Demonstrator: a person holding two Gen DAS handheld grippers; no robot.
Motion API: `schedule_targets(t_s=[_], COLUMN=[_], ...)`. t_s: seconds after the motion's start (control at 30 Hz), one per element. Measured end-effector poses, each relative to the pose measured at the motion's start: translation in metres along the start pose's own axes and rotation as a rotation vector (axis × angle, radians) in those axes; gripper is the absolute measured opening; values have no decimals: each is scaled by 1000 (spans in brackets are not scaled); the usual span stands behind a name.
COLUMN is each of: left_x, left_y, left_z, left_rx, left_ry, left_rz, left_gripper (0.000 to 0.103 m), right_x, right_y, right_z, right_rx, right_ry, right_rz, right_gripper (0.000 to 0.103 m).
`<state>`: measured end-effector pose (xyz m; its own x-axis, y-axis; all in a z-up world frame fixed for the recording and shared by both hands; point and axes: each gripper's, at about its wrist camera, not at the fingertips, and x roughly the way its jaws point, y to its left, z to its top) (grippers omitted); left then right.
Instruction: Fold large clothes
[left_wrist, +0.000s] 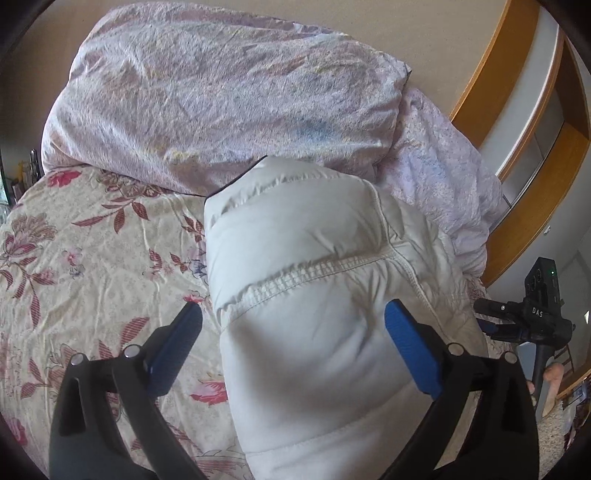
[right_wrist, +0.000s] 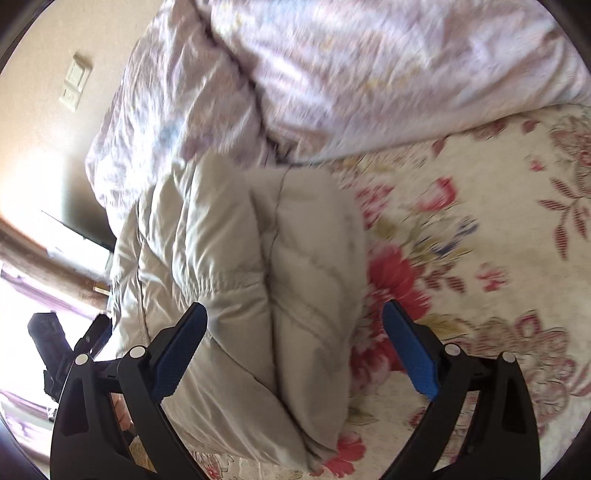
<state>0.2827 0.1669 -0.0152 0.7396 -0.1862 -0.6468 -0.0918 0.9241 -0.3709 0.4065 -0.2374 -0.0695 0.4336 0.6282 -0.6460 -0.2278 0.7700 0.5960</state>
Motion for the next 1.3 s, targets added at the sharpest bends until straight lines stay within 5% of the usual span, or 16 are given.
schedule_targets(t_s=[0.2, 0.67, 0.9, 1.3], left_x=[-12, -18, -19, -9], left_y=[-16, -47, -57, -72], left_z=[4, -5, -9, -26], left_rx=[52, 171, 204, 220], left_ry=[-18, -62, -90, -65], left_rz=[55, 230, 287, 313], left_gripper=[101, 101, 101, 101], right_x=[-15, -10, 8, 12], right_y=[5, 93, 123, 118], right_z=[1, -25, -47, -59], right_rx=[24, -262, -424, -441], right_ry=[-9, -112, -146, -233], right_rz=[38, -128, -208, -241], right_gripper=[98, 96, 84, 67])
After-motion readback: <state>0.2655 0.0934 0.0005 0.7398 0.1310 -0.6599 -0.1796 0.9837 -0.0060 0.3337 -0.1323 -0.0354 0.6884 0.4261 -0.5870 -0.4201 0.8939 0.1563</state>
